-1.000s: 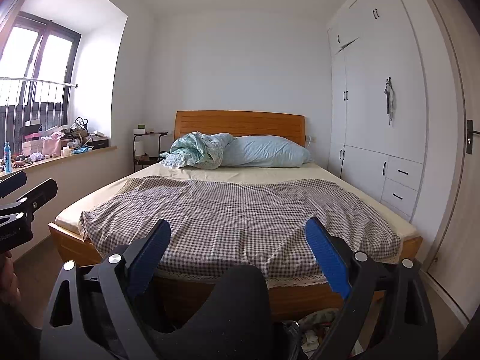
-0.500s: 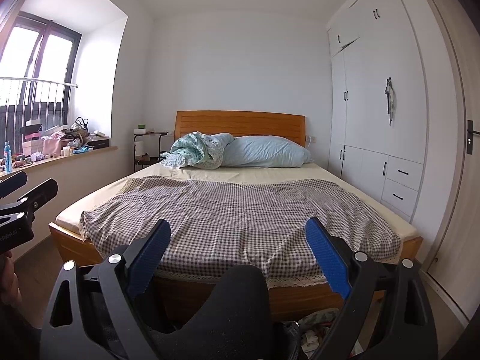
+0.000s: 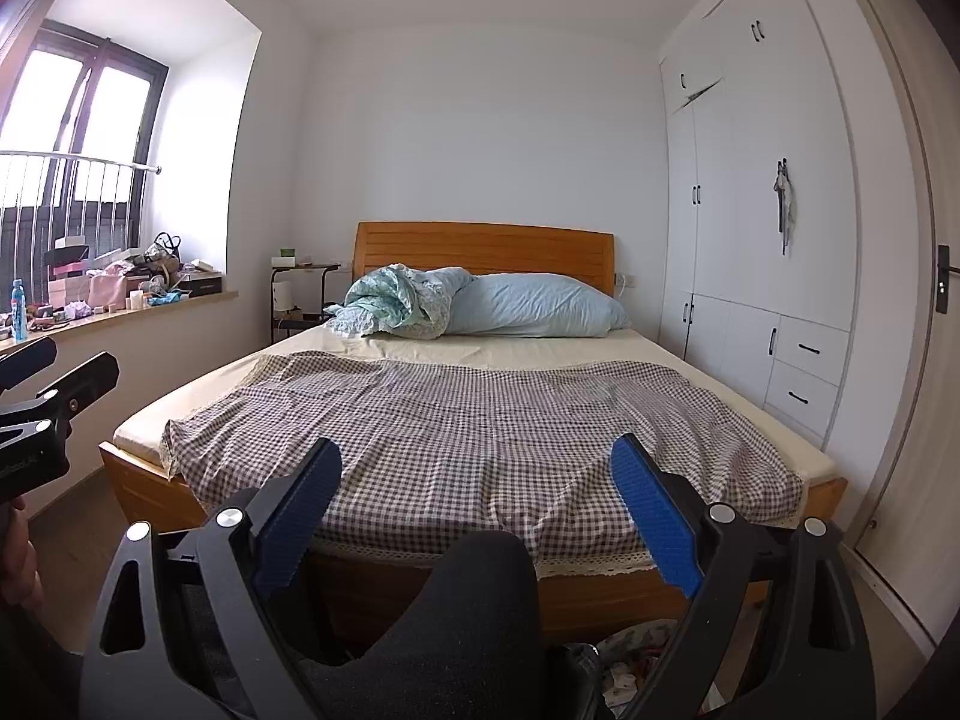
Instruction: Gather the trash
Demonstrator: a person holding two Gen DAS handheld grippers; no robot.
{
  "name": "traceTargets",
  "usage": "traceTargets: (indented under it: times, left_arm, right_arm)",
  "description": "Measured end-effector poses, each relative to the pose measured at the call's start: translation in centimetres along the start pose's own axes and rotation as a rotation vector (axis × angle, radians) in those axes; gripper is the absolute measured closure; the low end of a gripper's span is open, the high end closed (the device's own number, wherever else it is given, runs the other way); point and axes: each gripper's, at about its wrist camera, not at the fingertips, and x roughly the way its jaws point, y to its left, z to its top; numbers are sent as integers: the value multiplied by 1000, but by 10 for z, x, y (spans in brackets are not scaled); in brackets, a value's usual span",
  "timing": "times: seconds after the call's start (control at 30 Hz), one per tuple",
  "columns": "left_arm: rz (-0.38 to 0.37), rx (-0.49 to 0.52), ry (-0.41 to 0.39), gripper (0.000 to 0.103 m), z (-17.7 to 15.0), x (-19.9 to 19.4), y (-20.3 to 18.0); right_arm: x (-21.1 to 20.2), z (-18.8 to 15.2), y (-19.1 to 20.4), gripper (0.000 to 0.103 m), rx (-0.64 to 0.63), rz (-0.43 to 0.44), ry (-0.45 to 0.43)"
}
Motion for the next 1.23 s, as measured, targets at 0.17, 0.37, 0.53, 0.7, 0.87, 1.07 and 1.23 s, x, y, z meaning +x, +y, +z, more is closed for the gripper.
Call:
traceTargets:
  times: [0.17,0.37,0.53,0.7,0.87,1.07,1.23]
  left_arm:
    - [-2,2,1,8,-1,0,-1]
    - [-3,5,5,8,-1,0,-2]
    - [-6,8,8,8,-2,0,-2]
    - [-1,16,9,8,-2,0,-3]
    - [-6,27,8,8,-3,-1,-5]
    - [-13,25,9,8,-3,0,-3]
    - [-20,9,22,8,-2,8,4]
  right_arm:
    - [0,0,0,16,1,0,0]
    - [0,0,0,15,1,4,4]
    - [0,1,-1,15,-1,4,3]
    - [2,1,-1,15,-1,3,6]
    - [2,1,-1,15,1,1,8]
    - [2,0,-2,15,3,-2,8]
    - [3,-1,-6,15,9,-3,7]
